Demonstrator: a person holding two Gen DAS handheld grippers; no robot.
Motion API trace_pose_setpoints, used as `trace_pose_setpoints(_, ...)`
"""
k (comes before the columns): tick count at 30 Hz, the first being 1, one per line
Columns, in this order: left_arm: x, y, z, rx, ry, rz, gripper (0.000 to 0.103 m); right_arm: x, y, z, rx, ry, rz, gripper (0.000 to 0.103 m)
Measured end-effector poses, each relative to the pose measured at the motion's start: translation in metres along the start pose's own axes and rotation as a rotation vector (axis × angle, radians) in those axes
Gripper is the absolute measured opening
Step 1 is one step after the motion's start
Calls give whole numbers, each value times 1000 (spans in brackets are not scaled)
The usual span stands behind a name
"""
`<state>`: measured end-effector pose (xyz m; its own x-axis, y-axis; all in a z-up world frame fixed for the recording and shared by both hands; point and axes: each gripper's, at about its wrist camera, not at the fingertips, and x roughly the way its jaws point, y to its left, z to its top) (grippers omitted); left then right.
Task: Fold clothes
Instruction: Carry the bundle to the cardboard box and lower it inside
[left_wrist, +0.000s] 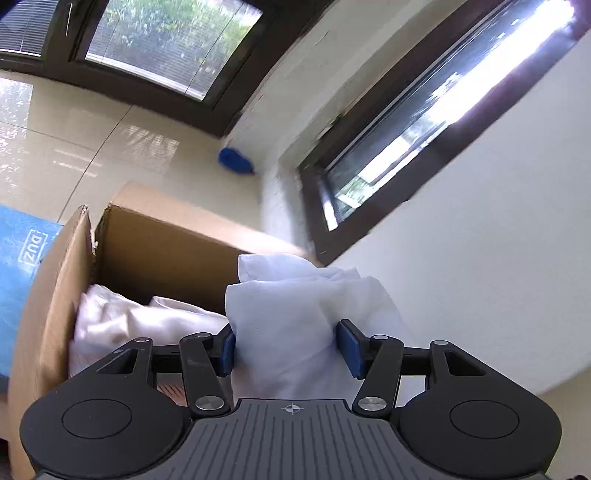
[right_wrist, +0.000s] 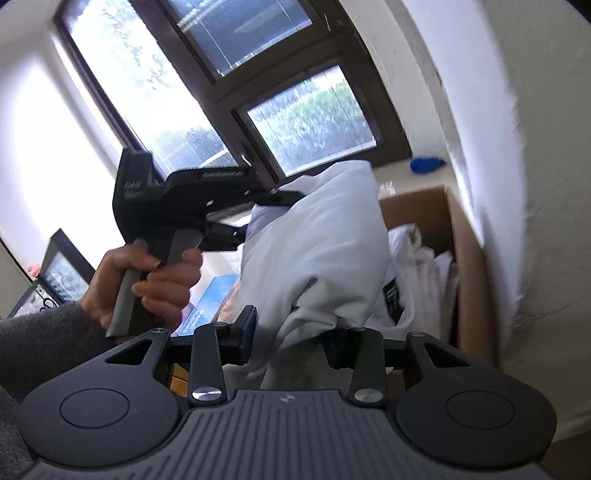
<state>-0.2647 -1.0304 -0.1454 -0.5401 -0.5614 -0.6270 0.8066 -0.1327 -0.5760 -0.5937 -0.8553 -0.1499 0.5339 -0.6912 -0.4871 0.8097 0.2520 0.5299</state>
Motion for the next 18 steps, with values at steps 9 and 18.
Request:
trace_pose_setpoints(9,25,19,19,22,102,32,69,41,2,-6,45,71,-13,51)
trace_pose_setpoints(18,-18,10,2,48,38,11,82,23,15,9,-47,160,-102,73)
